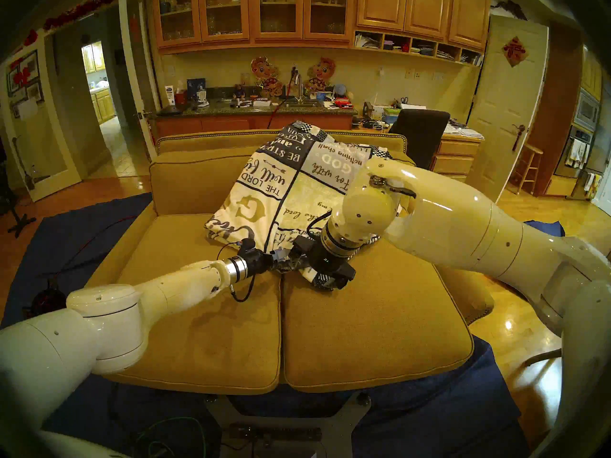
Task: Fold the blanket in half twice
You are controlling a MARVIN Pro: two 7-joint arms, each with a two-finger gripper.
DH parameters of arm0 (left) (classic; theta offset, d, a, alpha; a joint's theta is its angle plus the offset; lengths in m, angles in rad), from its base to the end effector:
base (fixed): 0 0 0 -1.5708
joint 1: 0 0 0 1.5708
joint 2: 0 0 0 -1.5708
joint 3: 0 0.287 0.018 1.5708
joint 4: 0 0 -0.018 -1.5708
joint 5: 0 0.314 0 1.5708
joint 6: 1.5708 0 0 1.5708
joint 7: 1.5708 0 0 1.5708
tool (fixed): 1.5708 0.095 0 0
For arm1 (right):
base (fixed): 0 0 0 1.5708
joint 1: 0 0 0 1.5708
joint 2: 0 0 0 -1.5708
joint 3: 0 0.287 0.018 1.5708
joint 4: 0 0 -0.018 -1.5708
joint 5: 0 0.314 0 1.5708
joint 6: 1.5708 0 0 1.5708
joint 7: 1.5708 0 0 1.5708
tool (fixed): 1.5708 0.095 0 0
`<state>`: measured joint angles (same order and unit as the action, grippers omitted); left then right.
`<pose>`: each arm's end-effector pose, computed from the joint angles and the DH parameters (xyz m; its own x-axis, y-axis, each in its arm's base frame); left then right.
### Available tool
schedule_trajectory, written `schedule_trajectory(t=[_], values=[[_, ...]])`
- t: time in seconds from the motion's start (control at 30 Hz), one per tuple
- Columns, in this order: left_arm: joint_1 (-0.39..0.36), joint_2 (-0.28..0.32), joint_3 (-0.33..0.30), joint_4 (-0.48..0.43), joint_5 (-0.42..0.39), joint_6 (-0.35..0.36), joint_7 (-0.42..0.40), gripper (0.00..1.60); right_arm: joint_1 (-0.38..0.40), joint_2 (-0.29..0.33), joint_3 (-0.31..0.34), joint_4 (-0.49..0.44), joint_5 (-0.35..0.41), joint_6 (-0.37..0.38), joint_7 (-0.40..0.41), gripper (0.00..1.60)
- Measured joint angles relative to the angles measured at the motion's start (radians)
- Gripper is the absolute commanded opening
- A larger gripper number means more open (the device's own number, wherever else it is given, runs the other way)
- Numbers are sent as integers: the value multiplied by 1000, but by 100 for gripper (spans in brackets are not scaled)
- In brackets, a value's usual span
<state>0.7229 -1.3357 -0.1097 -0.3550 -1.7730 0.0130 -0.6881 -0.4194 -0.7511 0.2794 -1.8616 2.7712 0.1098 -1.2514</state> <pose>0.5179 -0.0357 -0.4142 0.6400 0.3010 0.7070 -0.4015 -0.6535 0.6417 0.4003 0.0817 -0.1592 0.8878 -0.4504 0.0948 -0.3946 -0.8507 -0.3473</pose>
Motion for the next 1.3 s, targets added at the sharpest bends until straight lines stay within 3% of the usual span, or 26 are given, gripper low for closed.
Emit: schedule_trajectory(t=[0.33, 0.8, 1.3], values=[[3, 74, 27, -87, 30, -9, 28, 160, 0, 0, 0, 0, 0, 1, 2, 160], [-81, 164, 84, -208, 135, -21, 102, 160, 0, 0, -1, 1, 0, 3, 4, 160], [-75, 254, 128, -453, 148, 73, 228, 160, 0, 0, -1, 1, 0, 4, 5, 160]])
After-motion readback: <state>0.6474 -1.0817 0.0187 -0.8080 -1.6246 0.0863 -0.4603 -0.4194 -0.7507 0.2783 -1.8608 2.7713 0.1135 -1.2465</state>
